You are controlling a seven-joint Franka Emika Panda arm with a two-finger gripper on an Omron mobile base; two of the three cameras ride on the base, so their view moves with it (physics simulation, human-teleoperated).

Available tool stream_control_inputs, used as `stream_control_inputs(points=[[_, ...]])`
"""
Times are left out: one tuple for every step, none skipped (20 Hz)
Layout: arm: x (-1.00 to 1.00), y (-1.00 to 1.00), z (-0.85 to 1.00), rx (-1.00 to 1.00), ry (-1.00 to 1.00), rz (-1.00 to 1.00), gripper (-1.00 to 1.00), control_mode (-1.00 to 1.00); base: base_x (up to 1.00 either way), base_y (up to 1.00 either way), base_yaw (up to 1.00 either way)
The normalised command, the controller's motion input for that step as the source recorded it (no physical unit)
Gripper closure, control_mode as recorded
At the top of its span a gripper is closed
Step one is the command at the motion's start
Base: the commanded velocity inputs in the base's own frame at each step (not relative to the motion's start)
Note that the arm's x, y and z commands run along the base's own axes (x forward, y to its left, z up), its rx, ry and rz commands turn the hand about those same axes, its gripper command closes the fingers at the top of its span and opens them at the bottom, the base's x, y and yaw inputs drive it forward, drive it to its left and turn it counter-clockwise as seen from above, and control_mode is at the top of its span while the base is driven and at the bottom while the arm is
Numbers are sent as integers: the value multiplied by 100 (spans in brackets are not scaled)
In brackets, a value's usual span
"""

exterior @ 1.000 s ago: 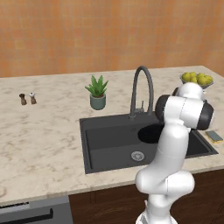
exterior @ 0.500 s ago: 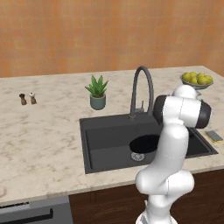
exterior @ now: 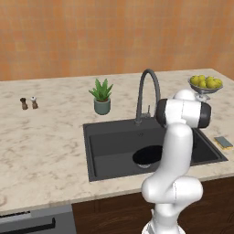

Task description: Pick the pan and sponge and place them into the sink. Then turn on the water.

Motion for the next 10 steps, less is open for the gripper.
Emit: stream_control_inputs(points=[[24,0,-37,0,0,0,100,-100,0,0,0],[19,0,-39,0,0,0,100,-100,0,0,0],[18,0,-39,0,0,0,100,-100,0,0,0],[20,0,-39,0,0,0,100,-100,0,0,0],[22,0,-38,0,0,0,100,-100,0,0,0],[24,0,-35,1,0,0,100,-100,0,0,0],[26,0,-35,1,0,0,100,-100,0,0,0],[26,-8,-33,0,0,0,100,-100,0,0,0],[24,-5,-34,0,0,0,100,-100,0,0,0],[21,-3,-34,0,0,0,100,-100,0,0,0]])
